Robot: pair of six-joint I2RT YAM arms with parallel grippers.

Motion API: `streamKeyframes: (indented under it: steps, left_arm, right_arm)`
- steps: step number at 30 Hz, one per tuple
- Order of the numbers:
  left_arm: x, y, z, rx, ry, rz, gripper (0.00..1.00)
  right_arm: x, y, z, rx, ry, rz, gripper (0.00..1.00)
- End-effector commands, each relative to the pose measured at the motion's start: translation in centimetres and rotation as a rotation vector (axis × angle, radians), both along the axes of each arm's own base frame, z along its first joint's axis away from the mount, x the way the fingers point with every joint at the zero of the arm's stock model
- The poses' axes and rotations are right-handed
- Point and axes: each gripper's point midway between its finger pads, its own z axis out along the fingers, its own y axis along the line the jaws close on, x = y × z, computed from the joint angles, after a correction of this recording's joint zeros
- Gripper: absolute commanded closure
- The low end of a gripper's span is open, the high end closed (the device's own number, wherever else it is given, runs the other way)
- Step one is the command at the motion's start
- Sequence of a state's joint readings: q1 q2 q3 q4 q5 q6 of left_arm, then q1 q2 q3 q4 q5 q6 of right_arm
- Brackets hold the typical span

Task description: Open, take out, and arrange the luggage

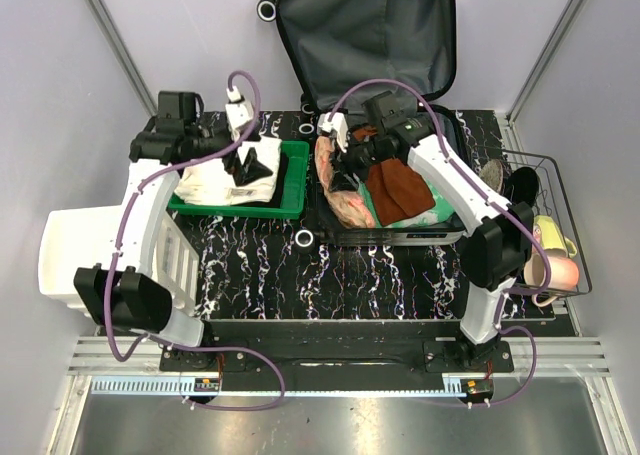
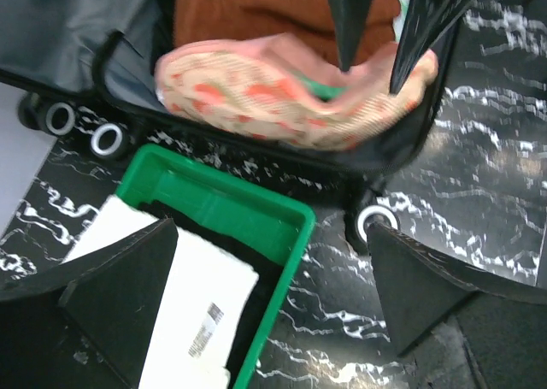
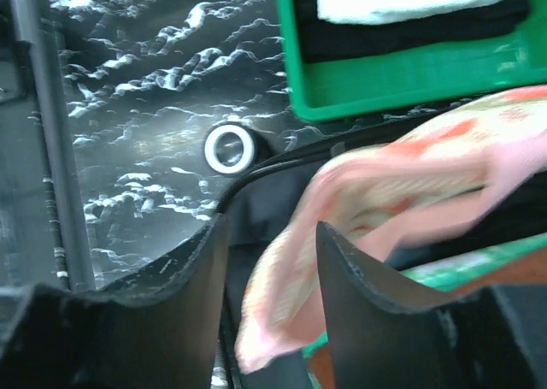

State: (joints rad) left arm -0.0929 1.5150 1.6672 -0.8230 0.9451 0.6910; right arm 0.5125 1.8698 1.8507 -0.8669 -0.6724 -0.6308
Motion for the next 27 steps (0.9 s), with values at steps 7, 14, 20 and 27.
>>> streamKeyframes:
  steps: [7, 14, 20, 27]
  left_arm:
    - [-3.0, -3.5, -3.2, 0.248, -0.428, -0.329, 0.01]
    - [-2.1, -9.0, -4.5, 0.403, -0.650, -0.619, 0.05]
    - [1.7, -10.3, -4.1, 0.395, -0.605, -0.577, 0.10]
    - [1.7, -8.9, -4.7, 0.356, -0.538, -0.460, 0.09]
  right_arm:
    - [-4.5, -3.0, 2.7, 0.178, 0.282, -0.072, 0.29]
    - [1.3, -8.9, 6.1, 0.330, 0.360, -0.399, 0.15]
    - [5.0, -12.4, 0.2, 0.164, 0.302, -0.709, 0.11]
    - [6.6, -11.4, -4.1, 0.122, 0.382, -0.716, 0.12]
